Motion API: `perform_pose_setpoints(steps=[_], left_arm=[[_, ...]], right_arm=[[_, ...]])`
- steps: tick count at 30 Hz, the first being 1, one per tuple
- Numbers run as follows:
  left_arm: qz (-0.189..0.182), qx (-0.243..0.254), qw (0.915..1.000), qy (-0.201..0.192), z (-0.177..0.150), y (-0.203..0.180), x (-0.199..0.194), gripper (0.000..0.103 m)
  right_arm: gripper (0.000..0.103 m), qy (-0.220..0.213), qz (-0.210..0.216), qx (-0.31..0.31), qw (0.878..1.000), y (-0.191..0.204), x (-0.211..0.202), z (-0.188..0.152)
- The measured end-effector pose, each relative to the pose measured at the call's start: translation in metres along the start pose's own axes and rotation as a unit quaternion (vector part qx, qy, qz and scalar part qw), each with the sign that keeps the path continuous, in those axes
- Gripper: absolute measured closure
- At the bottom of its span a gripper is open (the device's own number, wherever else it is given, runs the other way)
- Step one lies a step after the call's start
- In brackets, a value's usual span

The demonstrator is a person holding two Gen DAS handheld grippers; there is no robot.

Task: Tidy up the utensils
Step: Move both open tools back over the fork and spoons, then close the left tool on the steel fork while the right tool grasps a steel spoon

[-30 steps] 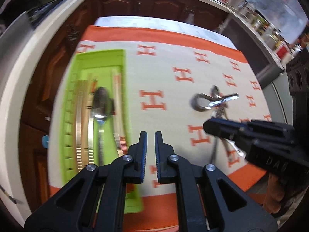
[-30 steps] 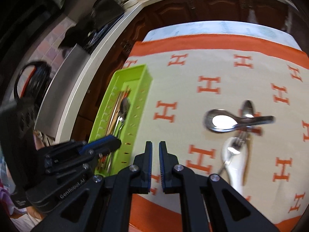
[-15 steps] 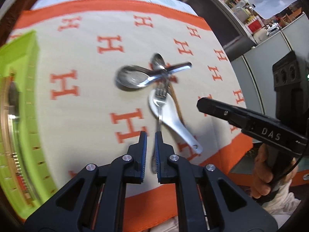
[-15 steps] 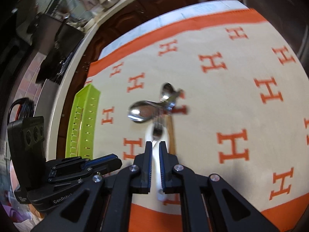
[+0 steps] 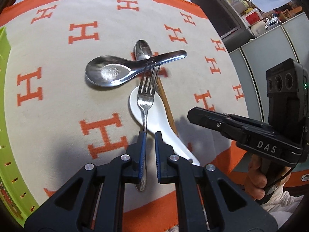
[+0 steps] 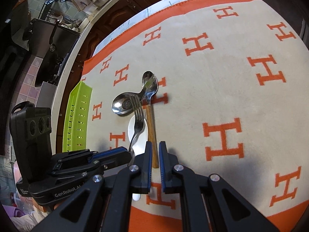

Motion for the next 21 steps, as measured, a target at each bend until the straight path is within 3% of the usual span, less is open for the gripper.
perform_pose_setpoints(steps=[10,14,21], left_arm=[[0.019,0.003,0.9998,0.008,-0.002,0.006,0.003,0.097],[0.007,-0.008,0.9999,0.01,0.0,0.01,0.008,0.097],[-0.018,0.021,0.9996,0.009,0.006,0.002,0.015,0.097]], right_arm=[[0.096,0.001,0.009,-0.005,1.0,-0.001,0.003,0.002],[0.096,0.002,0.011,-0.006,1.0,0.0,0.004,0.002],[0.096,0.004,0.012,-0.003,1.0,-0.002,0.006,0.001]])
Point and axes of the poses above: each gripper's, at about its wrist camera, not at the fingertips, and x roughly the way its jaws point, y to its left, z to its top, the point moved 5 cm from there along x, roughly the way its jaws point, and after that the axes turned 5 degrees about -x, right-handed, at the moved point
